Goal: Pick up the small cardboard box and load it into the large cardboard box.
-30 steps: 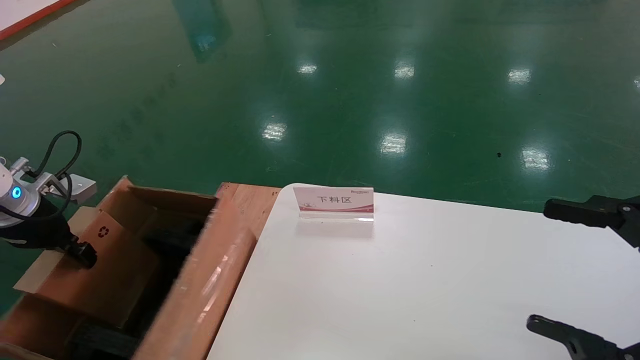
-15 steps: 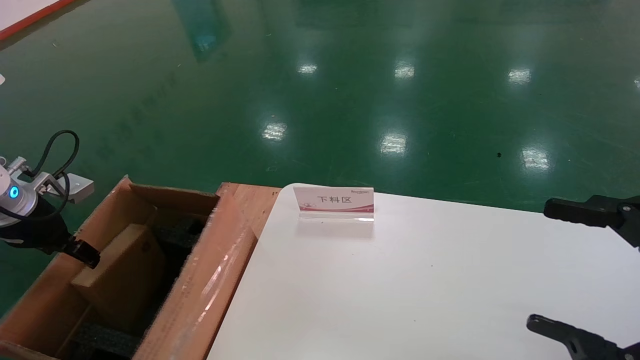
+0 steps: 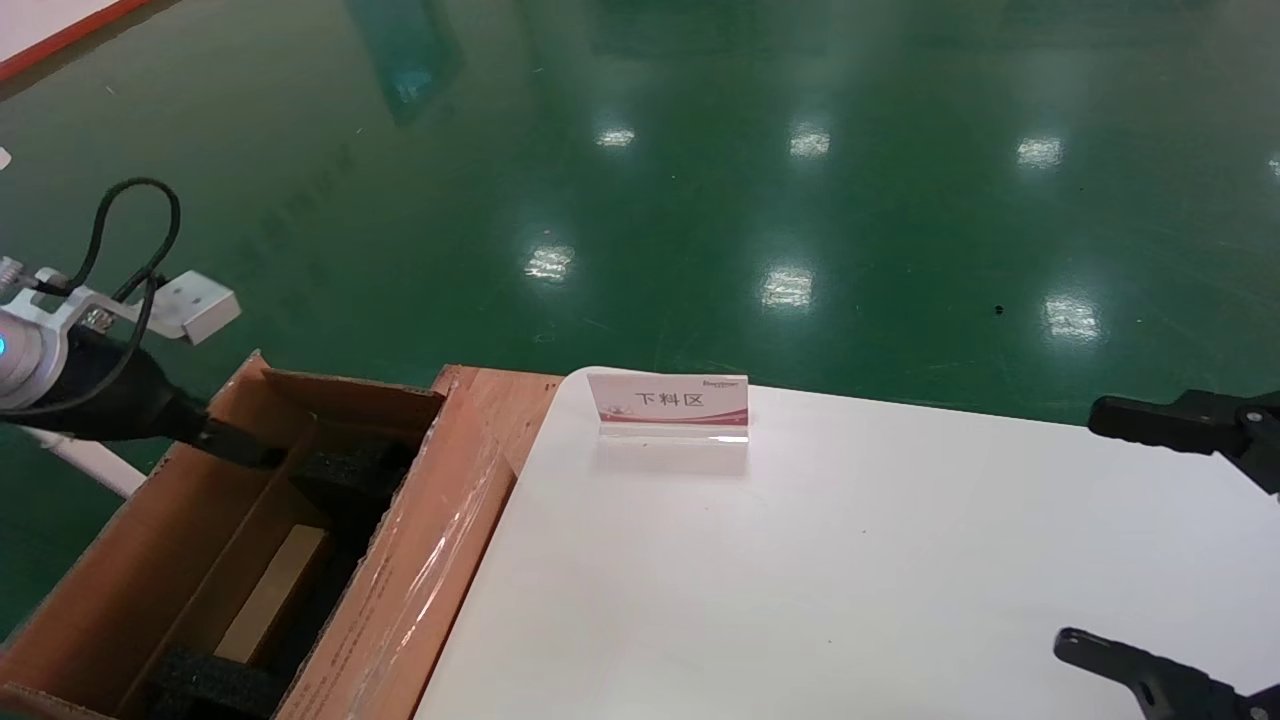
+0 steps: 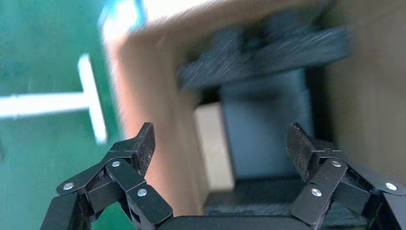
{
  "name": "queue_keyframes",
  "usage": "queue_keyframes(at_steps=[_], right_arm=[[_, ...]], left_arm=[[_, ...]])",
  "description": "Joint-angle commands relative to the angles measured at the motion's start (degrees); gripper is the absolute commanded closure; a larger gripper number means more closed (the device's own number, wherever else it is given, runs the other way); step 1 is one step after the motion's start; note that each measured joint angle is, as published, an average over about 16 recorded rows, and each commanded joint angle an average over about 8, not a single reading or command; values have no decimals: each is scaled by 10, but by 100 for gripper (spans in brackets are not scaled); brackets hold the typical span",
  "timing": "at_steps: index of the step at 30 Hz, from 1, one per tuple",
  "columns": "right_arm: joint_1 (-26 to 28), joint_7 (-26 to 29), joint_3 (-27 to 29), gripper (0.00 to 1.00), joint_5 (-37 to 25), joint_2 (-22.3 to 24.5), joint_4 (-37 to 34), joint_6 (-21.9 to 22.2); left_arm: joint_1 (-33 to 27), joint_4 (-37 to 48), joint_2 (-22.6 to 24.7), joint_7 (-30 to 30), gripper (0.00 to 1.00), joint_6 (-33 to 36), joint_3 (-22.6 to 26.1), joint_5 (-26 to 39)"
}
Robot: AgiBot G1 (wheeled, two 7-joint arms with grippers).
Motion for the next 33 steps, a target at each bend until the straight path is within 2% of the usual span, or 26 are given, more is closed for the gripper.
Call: queue_keyframes(at_steps=[1, 5, 10, 17, 21, 33], right_arm=[[0, 0, 0, 0, 0, 0, 0, 0], [0, 0, 0, 0, 0, 0, 0, 0], [0, 0, 0, 0, 0, 0, 0, 0], [0, 0, 0, 0, 0, 0, 0, 0], [0, 0, 0, 0, 0, 0, 0, 0], [0, -1, -1, 0, 1, 0, -1, 0]], left_arm=[[-31, -45, -27, 11, 0, -5, -8, 6], [-64, -80, -69, 82, 0, 16, -33, -43], [-75, -83, -94, 164, 0, 50, -55, -123], [-63, -90, -106, 206, 0, 74, -87, -181], [-18, -89, -96, 227, 0, 85, -141, -196], [171, -80, -46, 309, 0, 127, -367, -234]])
